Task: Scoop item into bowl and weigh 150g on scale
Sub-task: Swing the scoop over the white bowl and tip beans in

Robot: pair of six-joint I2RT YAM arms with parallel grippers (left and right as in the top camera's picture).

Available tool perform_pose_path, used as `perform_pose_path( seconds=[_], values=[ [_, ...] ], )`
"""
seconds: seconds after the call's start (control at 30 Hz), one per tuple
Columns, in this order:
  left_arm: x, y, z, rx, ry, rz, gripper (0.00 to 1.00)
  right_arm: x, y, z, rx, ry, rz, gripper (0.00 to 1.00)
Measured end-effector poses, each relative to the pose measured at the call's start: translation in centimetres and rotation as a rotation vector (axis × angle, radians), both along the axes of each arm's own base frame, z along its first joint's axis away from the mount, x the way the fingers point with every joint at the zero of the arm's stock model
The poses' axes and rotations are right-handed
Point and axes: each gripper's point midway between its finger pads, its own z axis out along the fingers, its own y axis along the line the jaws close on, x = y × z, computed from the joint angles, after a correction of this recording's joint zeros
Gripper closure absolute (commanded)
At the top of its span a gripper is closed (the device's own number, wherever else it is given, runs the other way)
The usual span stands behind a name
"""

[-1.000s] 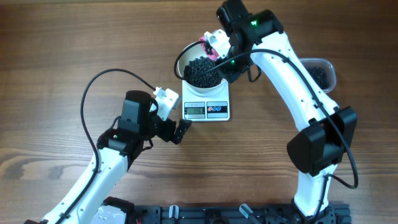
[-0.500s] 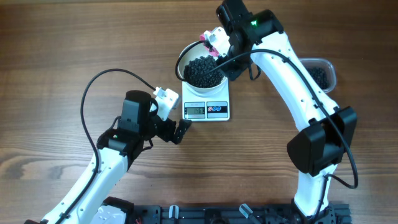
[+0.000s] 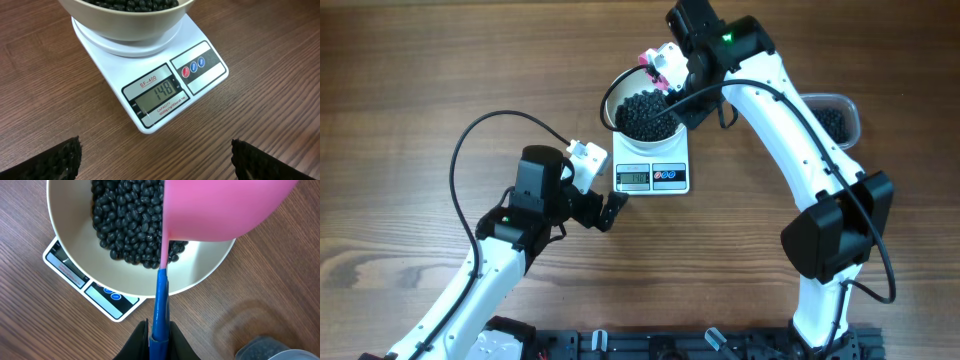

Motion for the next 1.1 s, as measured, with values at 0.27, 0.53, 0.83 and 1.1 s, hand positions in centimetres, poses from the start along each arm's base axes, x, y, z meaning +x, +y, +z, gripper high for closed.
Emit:
perform_pose_path(
  seconds=[0.27,0.53,0.83,1.1],
  values=[
    [0.0,0.0,0.0,0.0,0.0,0.0,0.0,-0.1,0.1,0.0,0.0,0.0,0.003,0.96],
    [0.0,0.0,0.0,0.0,0.0,0.0,0.0,-0.8,1.4,0.0,-0.078,-0.043,0.053,0.96],
    [0.0,0.0,0.0,0.0,0.0,0.0,0.0,-0.6,1.1,0.0,-0.098,-0.054,0.053,0.96],
    [0.0,0.0,0.0,0.0,0.0,0.0,0.0,-0.4,1.1,0.1,-0.089,-0.057,0.04,0.96]
  ],
)
